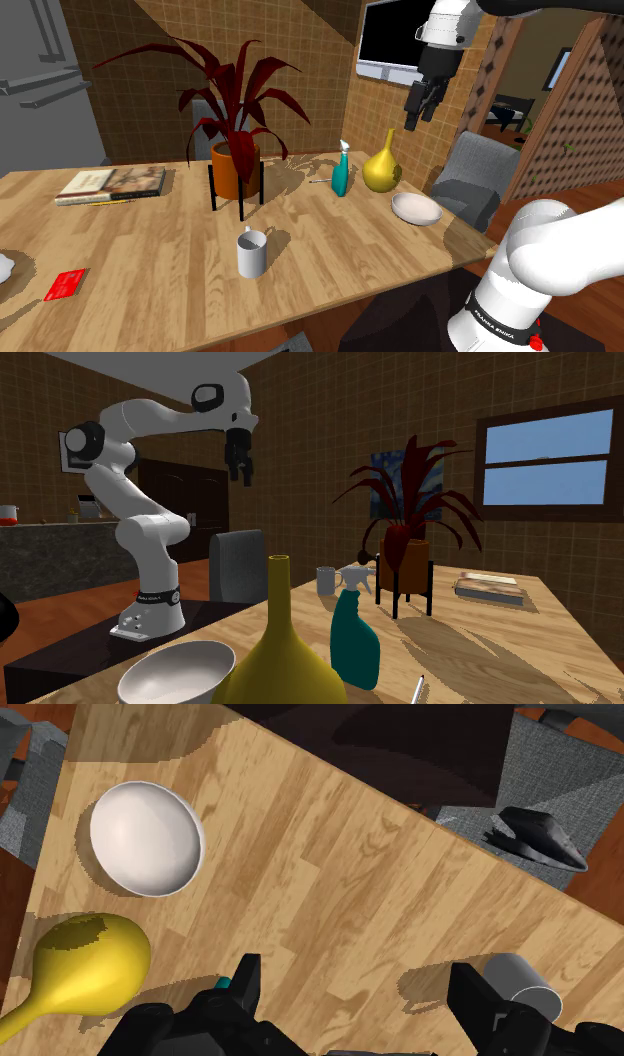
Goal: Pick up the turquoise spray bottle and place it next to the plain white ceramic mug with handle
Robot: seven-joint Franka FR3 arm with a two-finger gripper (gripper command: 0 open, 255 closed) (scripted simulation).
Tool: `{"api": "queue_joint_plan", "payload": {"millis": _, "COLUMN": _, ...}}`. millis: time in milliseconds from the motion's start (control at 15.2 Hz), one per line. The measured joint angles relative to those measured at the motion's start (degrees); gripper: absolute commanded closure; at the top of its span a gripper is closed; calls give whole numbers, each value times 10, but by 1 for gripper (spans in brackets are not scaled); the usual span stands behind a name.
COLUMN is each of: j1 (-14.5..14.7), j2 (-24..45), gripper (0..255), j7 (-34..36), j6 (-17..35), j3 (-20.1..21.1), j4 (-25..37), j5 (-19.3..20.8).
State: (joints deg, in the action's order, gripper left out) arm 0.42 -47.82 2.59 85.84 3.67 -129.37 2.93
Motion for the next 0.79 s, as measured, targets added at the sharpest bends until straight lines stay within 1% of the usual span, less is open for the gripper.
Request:
{"api": "queue_joint_plan", "payload": {"millis": 132, "j1": -2, "j2": 5, "gripper": 0, "j7": -2, "j6": 7, "j3": -3, "j4": -2, "j5": 2}}
{"api": "queue_joint_plan", "payload": {"millis": 264, "j1": -6, "j2": 25, "gripper": 0, "j7": -6, "j6": 33, "j3": -10, "j4": -8, "j5": 8}}
{"api": "queue_joint_plan", "payload": {"millis": 462, "j1": -15, "j2": 66, "gripper": 0, "j7": -18, "j6": 80, "j3": -28, "j4": -14, "j5": 19}}
{"api": "queue_joint_plan", "payload": {"millis": 792, "j1": -28, "j2": 149, "gripper": 0, "j7": -33, "j6": 143, "j3": -53, "j4": 8, "j5": 33}}
